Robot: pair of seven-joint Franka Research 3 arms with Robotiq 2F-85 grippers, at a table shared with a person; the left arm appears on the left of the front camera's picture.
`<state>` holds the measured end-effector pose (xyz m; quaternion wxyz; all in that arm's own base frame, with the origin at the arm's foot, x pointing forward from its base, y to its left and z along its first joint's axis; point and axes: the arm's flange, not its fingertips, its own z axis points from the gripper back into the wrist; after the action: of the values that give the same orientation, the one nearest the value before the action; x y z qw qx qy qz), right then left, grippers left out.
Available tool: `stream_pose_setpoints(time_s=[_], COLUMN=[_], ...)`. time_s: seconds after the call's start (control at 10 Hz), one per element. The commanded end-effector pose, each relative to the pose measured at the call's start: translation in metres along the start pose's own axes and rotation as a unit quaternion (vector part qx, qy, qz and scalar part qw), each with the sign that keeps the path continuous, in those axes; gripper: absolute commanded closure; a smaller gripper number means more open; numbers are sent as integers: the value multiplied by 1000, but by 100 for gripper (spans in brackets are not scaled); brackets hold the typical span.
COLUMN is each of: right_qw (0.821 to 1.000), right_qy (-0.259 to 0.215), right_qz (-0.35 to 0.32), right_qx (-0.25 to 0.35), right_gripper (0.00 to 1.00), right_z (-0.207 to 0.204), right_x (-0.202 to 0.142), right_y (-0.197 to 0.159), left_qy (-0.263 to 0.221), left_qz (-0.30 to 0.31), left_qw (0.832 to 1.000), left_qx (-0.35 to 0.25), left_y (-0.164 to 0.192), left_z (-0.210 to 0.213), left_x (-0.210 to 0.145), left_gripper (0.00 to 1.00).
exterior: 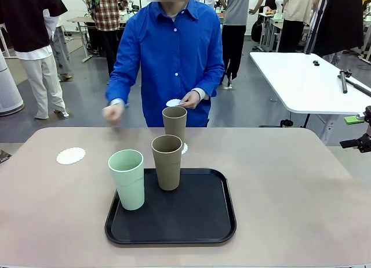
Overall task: Place coasters on the table and set cups on them.
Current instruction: Take one Reusable plastic cup from the Flat Tray and place it on a coaster set by the human.
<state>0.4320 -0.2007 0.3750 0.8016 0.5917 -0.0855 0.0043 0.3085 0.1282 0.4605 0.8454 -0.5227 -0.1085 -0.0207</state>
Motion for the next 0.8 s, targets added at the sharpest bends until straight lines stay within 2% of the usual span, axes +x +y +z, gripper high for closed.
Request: stream_pose_setpoints(time_s=[0.0,0.5,0.6,0.7], right_qw=[1000,1000,1000,1000], right_qy=[-2,-2,-2,-2], right_qz=[0,0,0,0], right_qx=[-3,-3,-3,-3], right_gripper=[0,0,0,0], right_z=[0,0,0,0], right_x=[1,1,1,1], right_y=[-1,-1,-1,-1], left_qy=[-4,0,16,25], left_qz=[-5,0,-91,-157], left_qw=[1000,1000,995,984], left_qx=[-7,0,26,77], left_y=[0,0,-11,-28], left_z=[1,0,5,11], left_x=[-1,0,6,29], left_gripper=[0,0,0,0])
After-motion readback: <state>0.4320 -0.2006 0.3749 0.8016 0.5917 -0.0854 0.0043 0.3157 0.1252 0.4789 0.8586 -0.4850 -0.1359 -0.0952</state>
